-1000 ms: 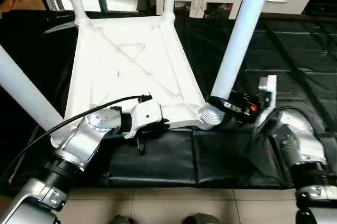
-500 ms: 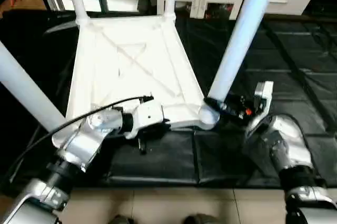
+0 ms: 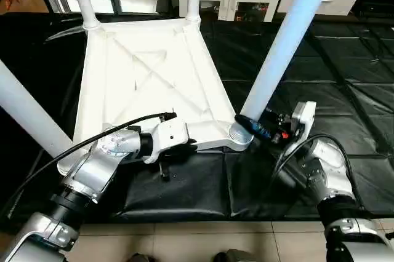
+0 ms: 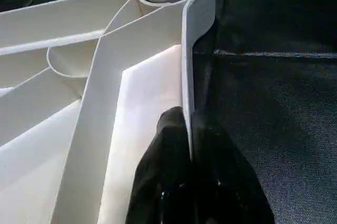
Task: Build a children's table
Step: Insert table leg to table base
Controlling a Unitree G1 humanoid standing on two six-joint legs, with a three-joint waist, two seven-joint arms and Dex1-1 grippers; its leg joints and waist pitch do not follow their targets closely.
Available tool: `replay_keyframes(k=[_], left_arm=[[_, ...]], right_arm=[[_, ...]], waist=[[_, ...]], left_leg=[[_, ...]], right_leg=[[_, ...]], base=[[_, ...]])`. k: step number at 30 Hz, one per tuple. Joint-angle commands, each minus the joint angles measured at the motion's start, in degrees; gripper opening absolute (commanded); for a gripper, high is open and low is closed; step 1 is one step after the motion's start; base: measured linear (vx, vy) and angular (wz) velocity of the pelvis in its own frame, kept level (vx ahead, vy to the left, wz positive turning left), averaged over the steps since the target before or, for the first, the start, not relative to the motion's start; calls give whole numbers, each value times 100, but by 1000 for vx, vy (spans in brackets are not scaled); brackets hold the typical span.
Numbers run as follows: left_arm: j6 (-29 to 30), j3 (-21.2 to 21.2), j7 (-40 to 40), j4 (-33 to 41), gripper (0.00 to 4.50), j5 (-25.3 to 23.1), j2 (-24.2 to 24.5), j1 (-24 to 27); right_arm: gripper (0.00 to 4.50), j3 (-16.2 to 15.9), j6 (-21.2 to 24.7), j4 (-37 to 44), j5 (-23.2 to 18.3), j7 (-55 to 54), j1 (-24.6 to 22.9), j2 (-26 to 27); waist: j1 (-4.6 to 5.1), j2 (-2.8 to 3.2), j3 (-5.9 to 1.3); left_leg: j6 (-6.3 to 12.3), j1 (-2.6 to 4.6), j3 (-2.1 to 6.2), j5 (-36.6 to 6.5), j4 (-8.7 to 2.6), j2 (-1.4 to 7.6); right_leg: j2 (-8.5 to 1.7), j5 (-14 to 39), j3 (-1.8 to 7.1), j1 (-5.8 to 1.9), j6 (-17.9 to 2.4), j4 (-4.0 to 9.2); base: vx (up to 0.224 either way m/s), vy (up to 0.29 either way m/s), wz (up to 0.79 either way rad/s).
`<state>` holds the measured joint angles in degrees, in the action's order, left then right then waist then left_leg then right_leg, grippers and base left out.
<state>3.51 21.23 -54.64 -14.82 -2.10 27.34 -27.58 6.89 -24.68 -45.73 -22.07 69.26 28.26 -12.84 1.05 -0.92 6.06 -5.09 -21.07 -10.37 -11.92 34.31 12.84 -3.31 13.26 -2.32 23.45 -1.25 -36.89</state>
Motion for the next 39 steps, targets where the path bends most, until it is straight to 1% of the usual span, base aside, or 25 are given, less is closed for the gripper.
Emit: replay_keyframes(k=[1, 3, 6, 8, 9, 10, 12, 13, 18, 19, 20, 21, 22, 23, 24, 25, 26, 27, 29, 30, 32, 34, 36, 38, 39], left_arm=[[44, 148, -10, -36, 0, -137, -18, 100], [50, 145, -9, -26, 0, -140, -20, 108], [87, 127, 2, 19, 0, -157, -27, 143], [102, 122, 10, 42, 0, -162, -26, 160], [102, 122, 10, 42, 0, -162, -26, 160], [107, 118, 14, 48, 0, -168, -22, 168], [108, 117, 15, 48, 0, -170, -20, 170], [106, 113, 18, 44, 0, -177, -18, 166], [124, 106, 12, 46, 0, -198, -20, 161], [126, 114, 10, 29, 0, -215, -23, 153], [126, 114, 10, 29, 0, -215, -23, 153], [133, 112, 5, 23, 0, -218, -26, 148], [148, 116, -25, 17, 0, -221, -17, 139], [151, 116, -30, 18, 0, -221, -15, 139], [157, 118, -50, 21, 0, -220, -7, 138], [158, 118, -53, 21, 0, -220, -6, 138], [162, 116, -68, 27, 0, -220, -1, 143], [162, 114, -83, 34, 0, -216, 4, 149], [160, 113, -107, 42, 0, -212, 5, 155], [157, 114, -116, 36, 0, -213, 2, 149], [146, 118, -127, 26, 0, -213, -7, 138], [144, 122, -138, 13, 0, -216, -17, 127], [139, 128, -141, -5, 0, -222, -27, 116], [143, 133, -141, -3, 0, -228, -37, 118], [143, 134, -141, -2, 0, -229, -38, 119]], right_arm=[[186, -127, 94, -446, 316, -67, -374, 40], [186, -81, 110, -476, 285, -153, -403, 65], [186, 163, 161, -635, 94, -534, -534, 203], [186, 229, 192, -663, 25, -643, -600, 253], [186, 229, 192, -663, 25, -643, -600, 253], [186, 306, 343, -643, -87, -771, -669, 325], [186, 310, 402, -616, -112, -795, -712, 358], [186, 233, 402, -550, -65, -741, -790, 383], [186, 40, 438, -510, 227, -803, -897, 382], [186, -144, 411, -536, 403, -781, -940, 325], [186, -144, 411, -536, 403, -781, -940, 325], [186, -228, 483, -542, 460, -764, -956, 300], [186, -409, 685, -566, 588, -656, -971, 228], [186, -437, 729, -571, 608, -628, -971, 212], [186, -531, 880, -591, 675, -532, -968, 157], [186, -545, 903, -595, 686, -516, -966, 148], [186, -554, 1073, -590, 643, -402, -950, 114], [186, -561, 1263, -581, 589, -270, -926, 71], [186, -581, 1457, -546, 465, 95, -891, -25], [186, -573, 1554, -538, 377, 220, -872, -60], [186, -502, 1799, -514, 176, 378, -836, -96], [186, -496, 2078, -427, -14, 557, -833, -152], [186, -518, 2209, -395, -51, 660, -833, -194], [186, -473, 2331, -398, -66, 642, -826, -194], [186, -465, 2342, -399, -70, 634, -826, -192]], waist=[[57, -2, -164], [62, -12, -155], [65, 3, -141], [77, -3, -121], [77, -1, -118], [79, 4, -115], [82, 4, -116], [88, -10, -109], [84, -24, -109], [79, -23, -112], [80, -30, -110], [79, -33, -99], [78, -30, -96], [80, -38, -88], [80, -30, -88], [82, -27, -85], [88, -30, -85], [89, -28, -104], [84, -31, -111], [81, -25, -106], [74, -30, -105], [73, -38, -101], [77, -39, -121], [81, -41, -121], [80, -43, -123]], left_leg=[[464, 52, -23, -1040, -471, 99], [446, 56, -20, -1123, -488, 99], [364, 65, -10, -1320, -518, 109], [261, 76, 6, -1619, -554, 120], [239, 85, 9, -1670, -559, 121], [212, 103, 9, -1750, -568, 122], [187, 99, 17, -1781, -593, 126], [171, 85, 22, -1788, -609, 120], [154, 100, 19, -1791, -623, 116], [147, 104, 18, -1773, -633, 112], [144, 104, 17, -1795, -637, 108], [123, 113, 22, -1888, -644, 112], [109, 119, 25, -1940, -649, 115], [85, 124, 35, -2040, -660, 115], [75, 132, 36, -2082, -661, 115], [61, 130, 40, -2122, -665, 116], [42, 151, 48, -2242, -681, 116], [53, 145, 53, -2141, -697, 123], [78, 144, 36, -2022, -696, 127], [107, 146, 25, -1964, -699, 138], [109, 168, 10, -2002, -695, 140], [107, 168, 20, -2050, -705, 141], [98, 155, 22, -1943, -705, 143], [95, 134, 27, -1851, -714, 151], [100, 141, 20, -1824, -709, 150]], right_leg=[[-355, 794, 282, -188, -1461, 579], [-349, 911, 276, -183, -1438, 591], [-368, 1207, 291, -162, -1366, 629], [-369, 1553, 291, -136, -1285, 665], [-372, 1614, 294, -128, -1264, 673], [-369, 1703, 297, -109, -1230, 689], [-376, 1754, 295, -115, -1187, 705], [-374, 1779, 295, -125, -1151, 713], [-384, 1876, 314, -115, -1079, 746], [-389, 1947, 315, -117, -1053, 762], [-385, 2002, 312, -116, -1029, 771], [-387, 2143, 318, -99, -992, 788], [-386, 2198, 319, -91, -977, 794], [-382, 2316, 314, -87, -939, 808], [-379, 2349, 313, -81, -927, 810], [-380, 2383, 313, -77, -909, 815], [-385, 2532, 309, -64, -858, 839], [-377, 2351, 304, -91, -877, 835], [-367, 2084, 307, -93, -939, 826], [-357, 1817, 303, -99, -1045, 807], [-360, 1738, 307, -93, -1107, 809], [-355, 1771, 304, -106, -1124, 805], [-364, 1648, 303, -122, -1136, 797], [-364, 1509, 292, -138, -1161, 780], [-368, 1485, 293, -138, -1171, 780]], base=[[0, 0, 0], [0, 0, 0], [0, 0, 0], [0, 0, 0], [0, 0, 0], [0, 0, 0], [0, 0, 0], [0, 0, 0], [0, 0, 0], [0, 0, 0], [0, 0, 0], [0, 0, 0], [0, 0, 0], [0, 0, 0], [0, 0, 0], [0, 0, 0], [0, 0, 0], [0, 0, 0], [0, 0, 0], [0, 0, 0], [0, 0, 0], [0, 0, 0], [0, 0, 0], [0, 0, 0], [0, 0, 0]])
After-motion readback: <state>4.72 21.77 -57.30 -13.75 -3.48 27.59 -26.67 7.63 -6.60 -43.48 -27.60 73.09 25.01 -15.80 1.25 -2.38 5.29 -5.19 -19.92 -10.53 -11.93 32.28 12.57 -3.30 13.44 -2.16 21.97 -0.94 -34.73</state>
